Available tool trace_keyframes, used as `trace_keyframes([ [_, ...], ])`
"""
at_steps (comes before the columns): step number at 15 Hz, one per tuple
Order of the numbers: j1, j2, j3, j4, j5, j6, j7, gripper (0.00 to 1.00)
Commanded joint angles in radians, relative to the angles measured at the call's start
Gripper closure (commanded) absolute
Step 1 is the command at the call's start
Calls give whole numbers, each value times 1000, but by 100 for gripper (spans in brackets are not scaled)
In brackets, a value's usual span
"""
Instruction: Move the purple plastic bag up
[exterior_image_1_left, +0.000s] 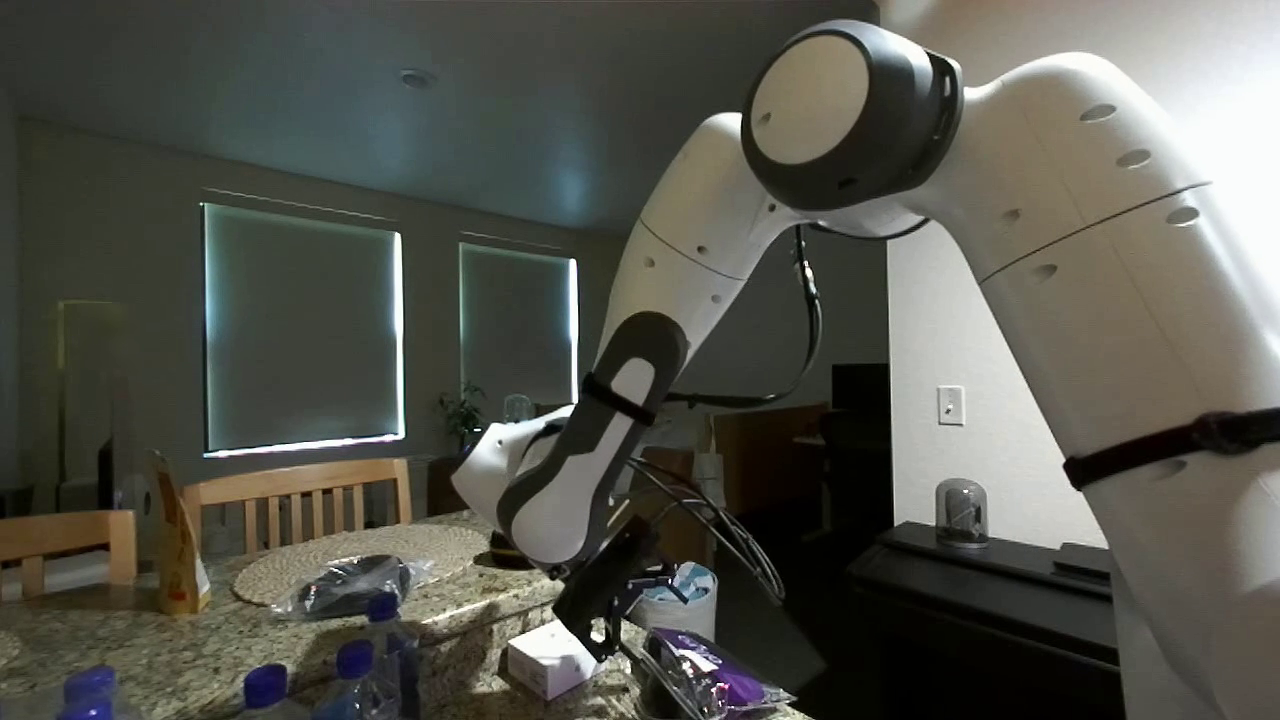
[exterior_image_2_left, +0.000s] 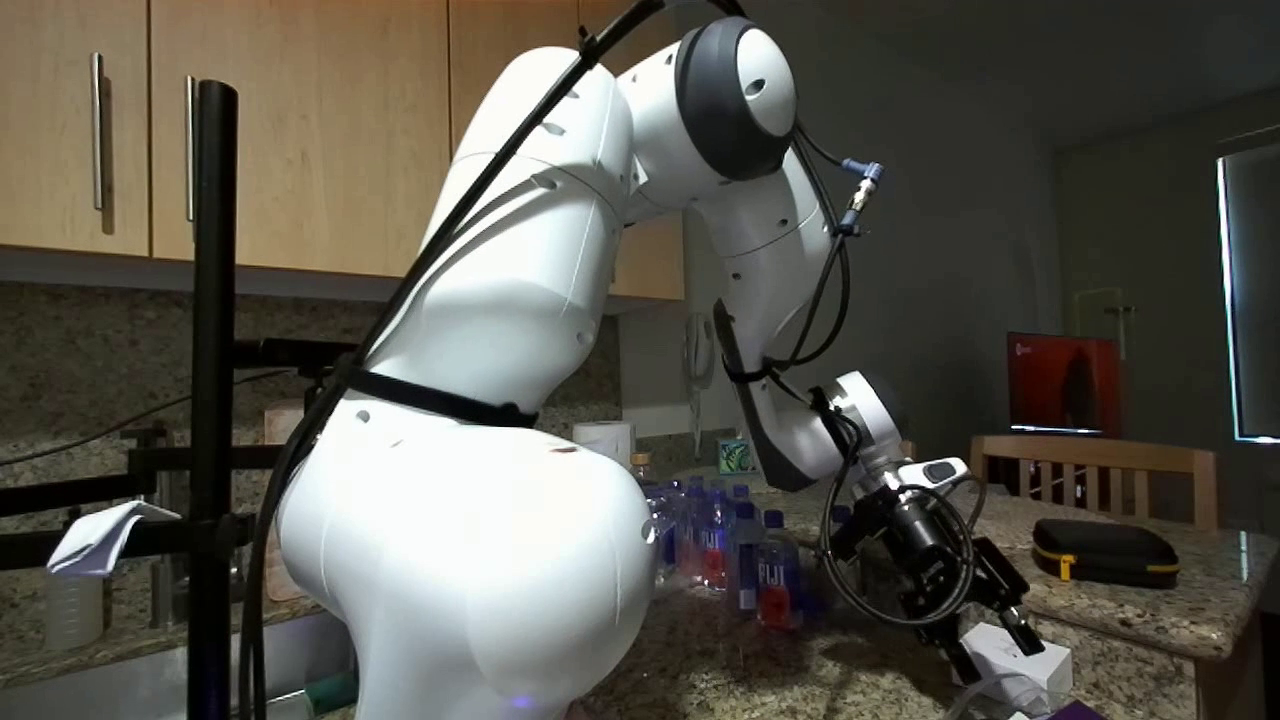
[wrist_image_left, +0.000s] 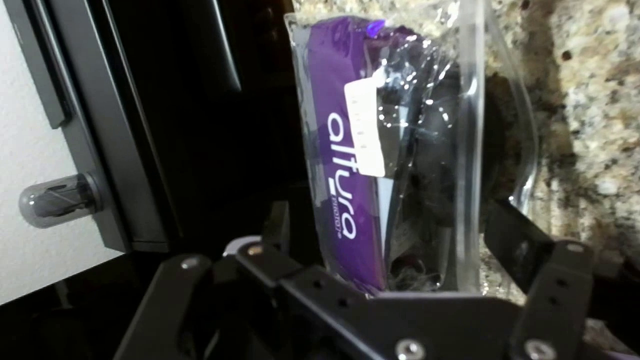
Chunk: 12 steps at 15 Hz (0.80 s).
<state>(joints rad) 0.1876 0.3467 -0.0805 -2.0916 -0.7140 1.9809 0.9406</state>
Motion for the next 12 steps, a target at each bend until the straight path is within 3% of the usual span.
trace_keyframes([
  [1, -13, -47, 7, -65, -81, 2, 93, 0],
  [7, -27, -38, 14, -83, -108, -19, 126, 0],
  [12, -35, -3, 13, -54, -143, -125, 126, 0],
])
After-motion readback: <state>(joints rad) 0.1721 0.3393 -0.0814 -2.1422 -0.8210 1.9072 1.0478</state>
